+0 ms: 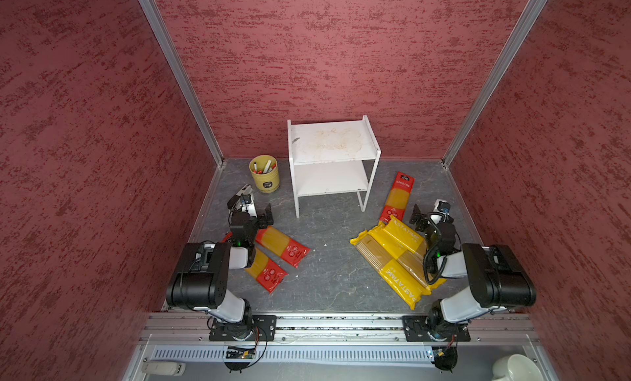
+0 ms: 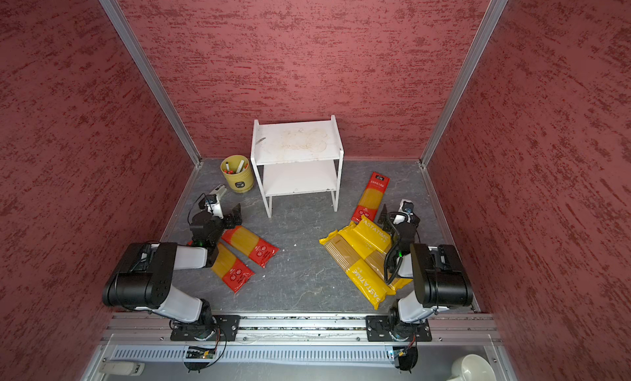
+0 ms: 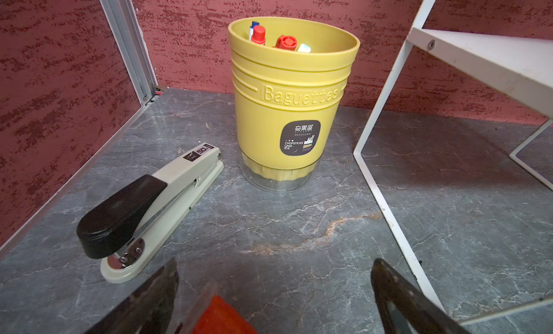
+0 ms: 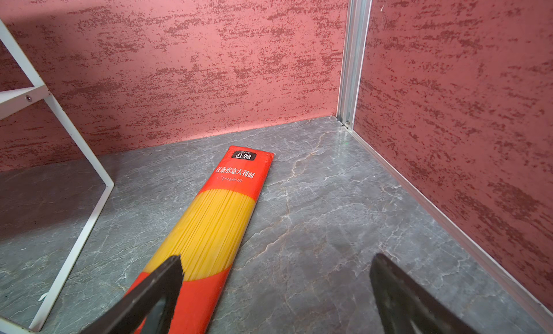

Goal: Arrange pasta packages on shelves
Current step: Move the pasta bag to the center of the table.

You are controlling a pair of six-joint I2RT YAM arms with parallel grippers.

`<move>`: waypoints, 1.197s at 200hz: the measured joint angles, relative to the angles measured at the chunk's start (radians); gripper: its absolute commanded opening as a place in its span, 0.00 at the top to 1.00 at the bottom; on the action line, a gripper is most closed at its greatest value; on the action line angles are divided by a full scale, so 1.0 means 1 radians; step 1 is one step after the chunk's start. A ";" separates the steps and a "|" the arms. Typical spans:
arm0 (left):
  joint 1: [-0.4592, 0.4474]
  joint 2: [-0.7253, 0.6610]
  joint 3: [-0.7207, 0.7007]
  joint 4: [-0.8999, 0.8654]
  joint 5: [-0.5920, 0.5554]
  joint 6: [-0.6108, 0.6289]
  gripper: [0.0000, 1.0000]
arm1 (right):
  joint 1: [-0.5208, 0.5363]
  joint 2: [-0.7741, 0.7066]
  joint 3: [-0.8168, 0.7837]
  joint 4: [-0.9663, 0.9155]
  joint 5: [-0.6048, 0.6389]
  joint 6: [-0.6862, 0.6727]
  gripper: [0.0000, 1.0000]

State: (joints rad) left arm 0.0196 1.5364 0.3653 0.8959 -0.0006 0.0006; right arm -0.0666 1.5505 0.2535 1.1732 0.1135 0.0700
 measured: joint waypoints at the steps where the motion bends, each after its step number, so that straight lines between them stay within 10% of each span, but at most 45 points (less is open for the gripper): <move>1: 0.000 0.000 0.000 0.000 0.000 0.000 0.01 | 0.000 0.000 0.000 0.000 0.000 0.000 0.01; 102: -0.045 -0.142 0.036 -0.179 -0.124 -0.011 0.01 | 0.026 -0.089 -0.060 0.019 0.101 0.009 0.01; 160: -0.237 -0.418 0.107 -0.455 -0.356 -0.058 0.00 | 0.052 -0.419 0.198 -0.509 0.248 0.190 0.01; 201: -0.357 -0.507 0.261 -0.763 -0.391 -0.204 0.01 | 0.042 -0.510 0.202 -0.617 0.000 0.437 0.01; 239: -0.183 -0.588 0.253 -0.892 -0.130 -0.491 0.00 | 0.063 -0.439 0.213 -0.695 -0.239 0.617 0.02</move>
State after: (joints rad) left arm -0.1635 0.9485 0.6178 0.0044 -0.1307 -0.4904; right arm -0.0036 1.1110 0.4664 0.4782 -0.1253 0.6868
